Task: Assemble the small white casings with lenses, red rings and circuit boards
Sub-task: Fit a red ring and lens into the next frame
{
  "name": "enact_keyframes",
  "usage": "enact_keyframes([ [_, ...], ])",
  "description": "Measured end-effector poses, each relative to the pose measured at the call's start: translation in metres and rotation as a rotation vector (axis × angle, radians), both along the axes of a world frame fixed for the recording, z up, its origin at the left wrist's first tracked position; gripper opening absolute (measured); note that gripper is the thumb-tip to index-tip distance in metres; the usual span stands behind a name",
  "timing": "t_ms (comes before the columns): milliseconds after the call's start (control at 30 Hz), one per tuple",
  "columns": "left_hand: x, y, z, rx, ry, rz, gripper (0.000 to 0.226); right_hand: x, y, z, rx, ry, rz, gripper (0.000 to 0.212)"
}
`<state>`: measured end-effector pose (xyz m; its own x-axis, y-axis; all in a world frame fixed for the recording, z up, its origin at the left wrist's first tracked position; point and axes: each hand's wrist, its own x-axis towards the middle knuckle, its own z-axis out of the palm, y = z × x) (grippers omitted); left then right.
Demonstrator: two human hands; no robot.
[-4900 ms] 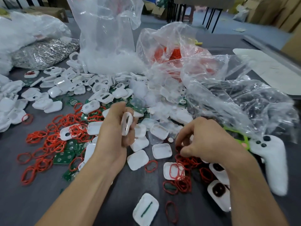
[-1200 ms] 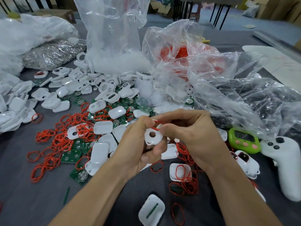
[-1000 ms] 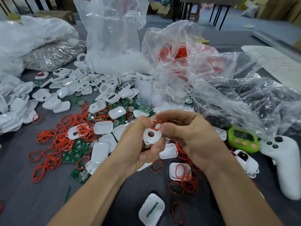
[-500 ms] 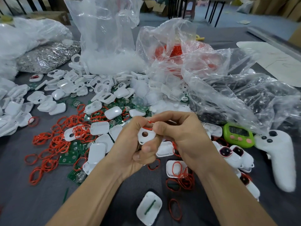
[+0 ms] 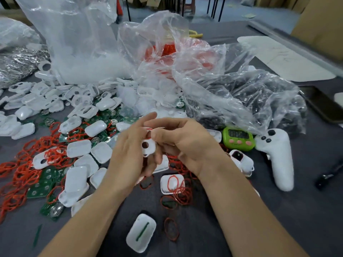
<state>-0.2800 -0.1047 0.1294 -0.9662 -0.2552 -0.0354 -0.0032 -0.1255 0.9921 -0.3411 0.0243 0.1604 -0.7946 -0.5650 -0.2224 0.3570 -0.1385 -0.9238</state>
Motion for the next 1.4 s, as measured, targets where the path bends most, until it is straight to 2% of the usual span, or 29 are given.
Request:
enact_keyframes([
  [100, -0.003, -0.001, -0.006, -0.391, 0.086, 0.187, 0.032, -0.004, -0.002, -0.004, 0.043, 0.010, -0.080, 0.017],
  [167, -0.002, -0.005, -0.009, -0.535, 0.107, 0.173, 0.030, -0.005, -0.001, -0.006, 0.072, 0.034, -0.086, 0.022],
  [267, 0.001, -0.008, -0.010, -0.416, 0.097, 0.046, 0.031, -0.006, 0.001, -0.008, 0.082, 0.059, -0.077, 0.020],
  [400, 0.005, -0.010, -0.014, -0.349, 0.071, 0.008, 0.024, -0.006, -0.001, -0.009, 0.133, 0.105, -0.101, 0.018],
  [600, 0.002, -0.011, -0.014, -0.435, 0.058, 0.002, 0.019, -0.008, 0.000, -0.010, 0.148, 0.098, -0.141, 0.024],
  [700, -0.002, -0.016, -0.010, -0.500, 0.090, 0.119, 0.021, -0.008, -0.002, -0.013, 0.229, 0.245, -0.191, 0.029],
  [800, -0.003, -0.019, -0.007, -0.427, 0.104, 0.156, 0.033, -0.005, -0.005, -0.015, 0.288, 0.369, -0.216, 0.021],
  [900, -0.001, -0.019, -0.009, -0.605, 0.117, 0.249, 0.026, -0.002, -0.010, -0.016, 0.318, 0.435, -0.257, 0.014],
  [967, 0.000, -0.016, -0.008, -0.601, 0.094, 0.314, 0.015, 0.000, -0.013, -0.016, 0.312, 0.451, -0.355, 0.013],
  [1033, 0.002, -0.014, -0.006, -0.569, 0.059, 0.272, 0.031, 0.003, -0.015, -0.017, 0.330, 0.482, -0.476, 0.014],
  [1100, 0.003, -0.009, -0.005, -0.588, 0.058, 0.145, 0.037, 0.006, -0.018, -0.017, 0.283, 0.445, -0.487, 0.014],
  [1167, 0.002, -0.008, -0.004, -0.459, 0.062, 0.107, 0.042, 0.006, -0.019, -0.017, 0.244, 0.407, -0.440, 0.015],
  [1300, -0.001, -0.011, -0.002, -0.084, 0.051, 0.112, 0.040, 0.002, -0.012, -0.010, 0.277, 0.518, -0.357, 0.010],
  [1400, -0.003, -0.021, 0.002, 0.360, -0.052, 0.075, 0.041, -0.014, 0.007, 0.000, 0.466, 0.636, -0.528, 0.016],
])
